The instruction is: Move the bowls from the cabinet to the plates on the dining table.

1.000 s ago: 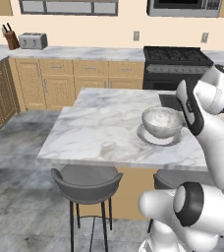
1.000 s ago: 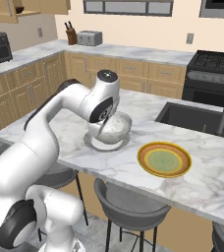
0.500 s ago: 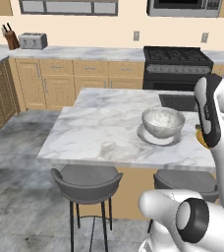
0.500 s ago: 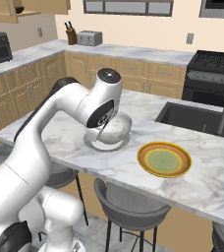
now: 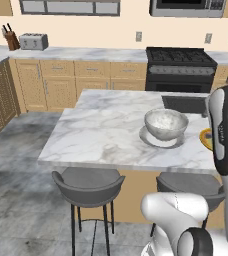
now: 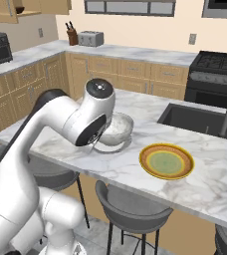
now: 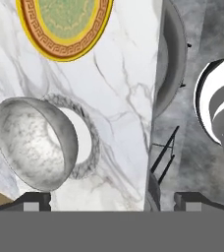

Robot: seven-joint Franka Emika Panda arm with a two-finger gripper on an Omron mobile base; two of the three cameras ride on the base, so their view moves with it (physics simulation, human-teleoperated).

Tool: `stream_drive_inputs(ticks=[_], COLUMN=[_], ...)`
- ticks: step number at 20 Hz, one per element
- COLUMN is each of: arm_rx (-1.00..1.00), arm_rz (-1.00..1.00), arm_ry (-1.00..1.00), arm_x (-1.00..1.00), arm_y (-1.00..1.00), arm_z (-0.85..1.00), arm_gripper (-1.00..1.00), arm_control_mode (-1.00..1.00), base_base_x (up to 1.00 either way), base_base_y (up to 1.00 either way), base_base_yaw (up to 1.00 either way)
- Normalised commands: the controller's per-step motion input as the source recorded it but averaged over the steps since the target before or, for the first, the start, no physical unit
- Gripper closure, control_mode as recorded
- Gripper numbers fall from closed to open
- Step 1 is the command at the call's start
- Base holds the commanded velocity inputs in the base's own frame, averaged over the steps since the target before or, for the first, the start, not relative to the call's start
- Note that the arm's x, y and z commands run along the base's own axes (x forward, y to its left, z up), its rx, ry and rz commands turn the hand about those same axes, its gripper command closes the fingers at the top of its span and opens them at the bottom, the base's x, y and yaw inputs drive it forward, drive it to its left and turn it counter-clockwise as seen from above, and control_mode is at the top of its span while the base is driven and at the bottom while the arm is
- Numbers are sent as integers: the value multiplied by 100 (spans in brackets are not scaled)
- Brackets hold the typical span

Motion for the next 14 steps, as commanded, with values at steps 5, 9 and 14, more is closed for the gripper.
stream_drive_inputs(ticks=[5, 9, 14], arm_rx=[-1, -4, -9], arm_rz=[13, 11, 10], arm_ry=[-1, 0, -1], arm_x=[-35, -44, -44], arm_y=[-6, -9, 0], arm_z=[26, 21, 19], arm_gripper=[-100, -100, -100], arm_control_mode=[-100, -100, -100], base_base_x=[0, 0, 0], base_base_y=[0, 0, 0], base_base_yaw=[0, 0, 0])
